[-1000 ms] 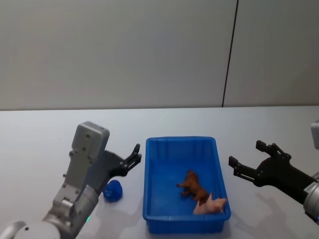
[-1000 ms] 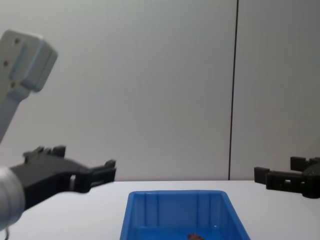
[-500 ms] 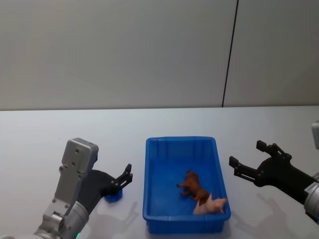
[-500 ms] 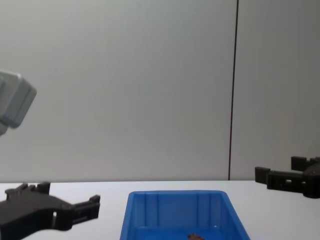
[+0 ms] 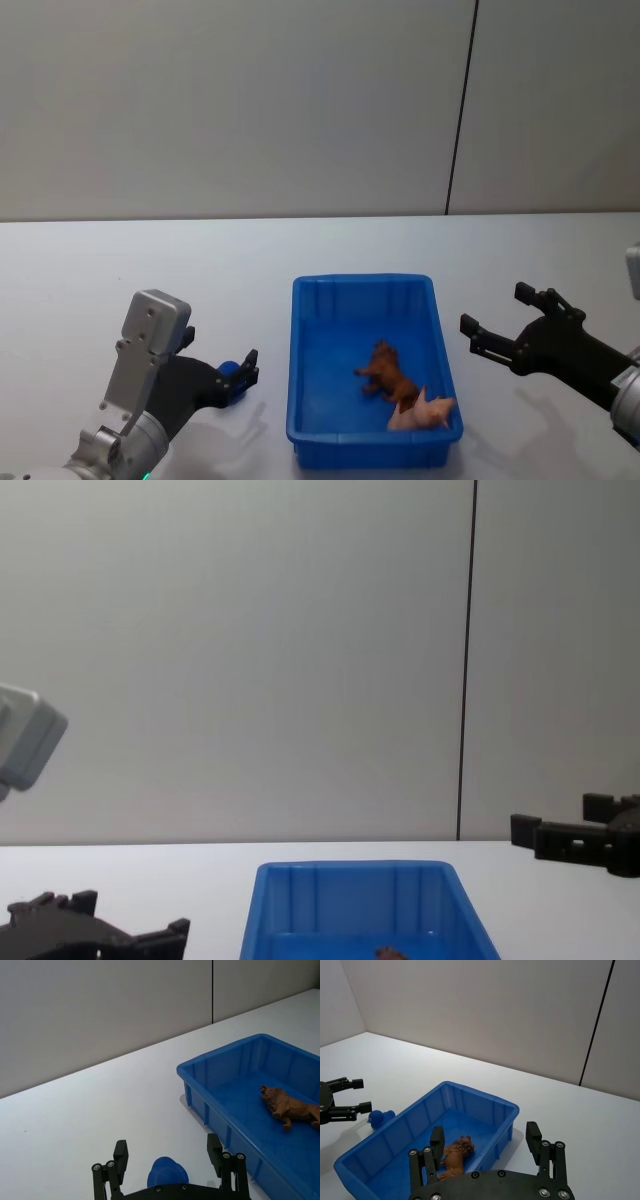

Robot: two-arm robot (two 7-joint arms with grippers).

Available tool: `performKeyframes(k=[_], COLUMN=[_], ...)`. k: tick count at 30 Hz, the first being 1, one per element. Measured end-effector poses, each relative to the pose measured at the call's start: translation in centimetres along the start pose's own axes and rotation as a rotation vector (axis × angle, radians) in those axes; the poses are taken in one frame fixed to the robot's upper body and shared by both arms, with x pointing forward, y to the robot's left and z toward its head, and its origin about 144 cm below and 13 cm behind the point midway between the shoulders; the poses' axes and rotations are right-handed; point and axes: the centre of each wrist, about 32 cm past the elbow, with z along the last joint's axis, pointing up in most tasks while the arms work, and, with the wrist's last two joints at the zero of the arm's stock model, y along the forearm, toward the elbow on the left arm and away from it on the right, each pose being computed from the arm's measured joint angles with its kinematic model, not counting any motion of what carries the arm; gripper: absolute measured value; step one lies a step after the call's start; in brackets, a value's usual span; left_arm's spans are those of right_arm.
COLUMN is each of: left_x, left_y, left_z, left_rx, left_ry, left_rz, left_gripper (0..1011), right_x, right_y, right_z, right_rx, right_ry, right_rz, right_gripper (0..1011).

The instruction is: Pick up the two dolls from the table and place them into the box.

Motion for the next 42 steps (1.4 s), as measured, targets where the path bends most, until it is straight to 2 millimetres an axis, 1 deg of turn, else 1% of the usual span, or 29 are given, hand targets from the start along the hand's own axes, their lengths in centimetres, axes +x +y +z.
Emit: performKeyframes(k=[14, 30, 31, 33, 34, 37, 41, 42], left_x=[1.5, 2.2, 2.2, 2.3, 2.3, 2.3, 2.3, 2.3], left_y=[-1.5, -2.6, -2.7, -2.8, -2.8, -2.9, -3.1, -3.1], left_z=[-1.6, -3.2, -3.3, -3.4, -3.5, -3.6, -3.7, -3.7], left_rx=[0.041, 0.075, 0.079, 0.081, 0.085, 0.091, 0.103, 0.104], left_ry=[0.015, 0.031, 0.032, 0.034, 0.035, 0.037, 0.039, 0.039], left_rz=[-0.044, -0.074, -0.077, -0.08, -0.082, -0.084, -0.088, -0.089], left_gripper=[1001, 993, 954, 927, 885, 833, 684, 663], right_x=[0.0, 0.0, 0.0, 0.0, 0.0, 0.0, 0.0, 0.0], right_y=[0.0, 0.0, 0.0, 0.0, 0.0, 0.0, 0.0, 0.0], right_z=[0.0, 0.0, 0.0, 0.0, 0.0, 0.0, 0.0, 0.0], right_rx=[0.0, 0.0, 0.0, 0.0, 0.0, 0.0, 0.0, 0.0], right_ry=[0.0, 0.0, 0.0, 0.0, 0.0, 0.0, 0.0, 0.0], right_rz=[0.0, 0.0, 0.0, 0.0, 0.0, 0.0, 0.0, 0.0], right_gripper=[1001, 1001, 1001, 1001, 1001, 1001, 1001, 1001])
